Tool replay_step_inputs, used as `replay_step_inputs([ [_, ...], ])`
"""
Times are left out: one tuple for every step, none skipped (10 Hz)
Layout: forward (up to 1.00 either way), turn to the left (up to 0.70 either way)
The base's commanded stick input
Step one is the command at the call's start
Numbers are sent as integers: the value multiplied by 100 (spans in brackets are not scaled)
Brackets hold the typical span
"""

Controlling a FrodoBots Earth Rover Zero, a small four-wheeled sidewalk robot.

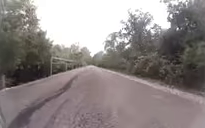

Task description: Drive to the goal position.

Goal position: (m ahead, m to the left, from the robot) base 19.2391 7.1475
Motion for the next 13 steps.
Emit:
replay_step_inputs([
  [70, 13],
  [70, 20],
  [70, 27],
  [70, 34],
  [70, 34],
  [70, 0],
  [70, 0],
  [70, 0],
  [70, 0],
  [70, 0],
  [70, 0],
  [70, 0],
  [70, 0],
])
